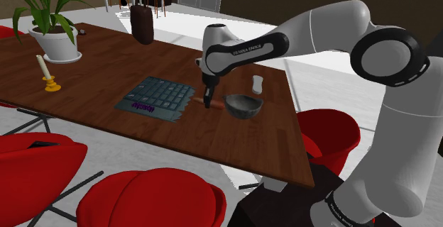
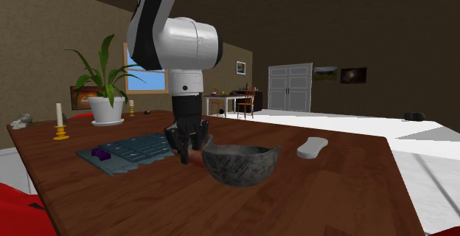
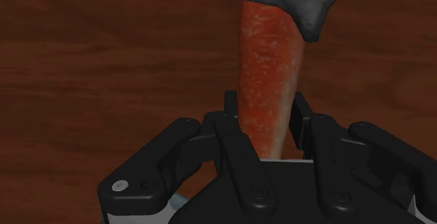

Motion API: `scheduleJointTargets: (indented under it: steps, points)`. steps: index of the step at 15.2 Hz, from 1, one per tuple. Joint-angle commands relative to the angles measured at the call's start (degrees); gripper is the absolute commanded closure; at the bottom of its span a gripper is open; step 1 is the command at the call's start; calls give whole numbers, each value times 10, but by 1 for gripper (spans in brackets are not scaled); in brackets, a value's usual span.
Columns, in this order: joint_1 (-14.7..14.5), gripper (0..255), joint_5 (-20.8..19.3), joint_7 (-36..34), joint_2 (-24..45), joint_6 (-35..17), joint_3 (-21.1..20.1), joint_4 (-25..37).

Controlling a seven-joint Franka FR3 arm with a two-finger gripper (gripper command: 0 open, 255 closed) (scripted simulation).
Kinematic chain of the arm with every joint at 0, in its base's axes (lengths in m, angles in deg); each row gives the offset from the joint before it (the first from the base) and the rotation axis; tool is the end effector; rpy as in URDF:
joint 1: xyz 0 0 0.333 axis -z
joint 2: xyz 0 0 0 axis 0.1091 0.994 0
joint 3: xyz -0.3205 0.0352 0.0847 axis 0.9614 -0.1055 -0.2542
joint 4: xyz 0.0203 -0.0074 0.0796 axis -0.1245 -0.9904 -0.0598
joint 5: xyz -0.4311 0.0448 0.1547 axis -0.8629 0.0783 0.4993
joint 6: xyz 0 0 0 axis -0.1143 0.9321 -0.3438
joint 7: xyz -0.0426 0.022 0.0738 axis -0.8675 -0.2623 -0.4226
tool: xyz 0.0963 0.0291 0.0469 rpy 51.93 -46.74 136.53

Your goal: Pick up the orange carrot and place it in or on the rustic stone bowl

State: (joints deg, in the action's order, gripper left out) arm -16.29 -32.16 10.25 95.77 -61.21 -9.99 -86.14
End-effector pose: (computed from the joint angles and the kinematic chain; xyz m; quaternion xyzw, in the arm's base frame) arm 0.6801 0.1912 0.3349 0.9300 0.3670 -0.0156 0.0153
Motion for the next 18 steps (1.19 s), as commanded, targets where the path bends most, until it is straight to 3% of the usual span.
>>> scheduleJointTargets:
  steps: [1, 18]
  points:
    - [0, 255, 1, 1, -5, 12, 0, 8]
    - [1, 255, 8, 9, -41, 129, -3, 89]
